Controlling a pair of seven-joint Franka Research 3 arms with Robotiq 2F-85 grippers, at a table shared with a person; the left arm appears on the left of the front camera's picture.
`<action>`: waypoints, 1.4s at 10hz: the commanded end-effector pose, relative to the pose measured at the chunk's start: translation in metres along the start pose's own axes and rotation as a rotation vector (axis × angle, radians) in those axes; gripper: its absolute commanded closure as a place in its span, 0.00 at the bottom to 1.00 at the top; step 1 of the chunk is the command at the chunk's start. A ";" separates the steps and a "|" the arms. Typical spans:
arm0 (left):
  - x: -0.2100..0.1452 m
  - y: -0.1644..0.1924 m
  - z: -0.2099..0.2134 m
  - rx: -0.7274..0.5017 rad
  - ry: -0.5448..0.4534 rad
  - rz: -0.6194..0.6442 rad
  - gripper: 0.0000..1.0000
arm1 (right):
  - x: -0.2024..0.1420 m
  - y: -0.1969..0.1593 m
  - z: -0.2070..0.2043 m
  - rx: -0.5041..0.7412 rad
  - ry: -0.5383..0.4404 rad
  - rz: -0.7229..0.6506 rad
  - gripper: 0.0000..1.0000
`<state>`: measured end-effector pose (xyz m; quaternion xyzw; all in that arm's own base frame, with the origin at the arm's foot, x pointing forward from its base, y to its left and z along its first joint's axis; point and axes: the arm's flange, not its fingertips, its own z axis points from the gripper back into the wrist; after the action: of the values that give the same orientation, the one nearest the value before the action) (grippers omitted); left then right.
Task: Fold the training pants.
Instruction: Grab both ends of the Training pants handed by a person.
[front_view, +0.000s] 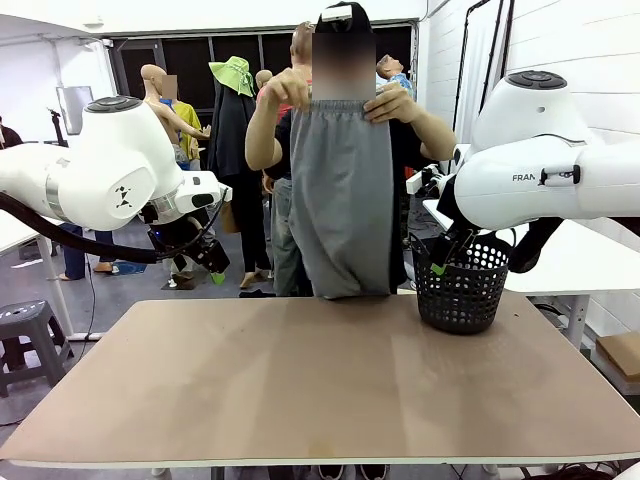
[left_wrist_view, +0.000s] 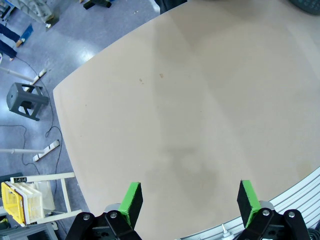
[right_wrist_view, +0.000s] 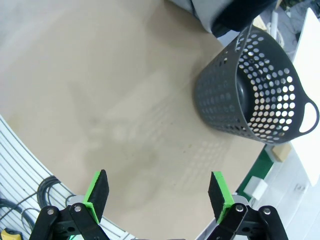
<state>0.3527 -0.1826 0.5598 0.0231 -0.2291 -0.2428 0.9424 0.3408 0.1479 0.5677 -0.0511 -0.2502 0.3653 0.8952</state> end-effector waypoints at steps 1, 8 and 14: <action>0.001 0.000 0.000 0.001 -0.007 -0.001 0.00 | 0.000 0.000 -0.001 -0.001 -0.002 0.000 0.00; 0.001 0.000 0.000 0.001 -0.007 -0.001 0.00 | 0.000 0.000 -0.001 -0.001 -0.002 0.000 0.00; 0.001 0.000 0.000 0.001 -0.007 -0.001 0.00 | 0.000 0.000 -0.001 -0.001 -0.002 0.000 0.00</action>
<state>0.3527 -0.1826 0.5598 0.0231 -0.2291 -0.2428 0.9424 0.3408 0.1479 0.5677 -0.0511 -0.2502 0.3653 0.8952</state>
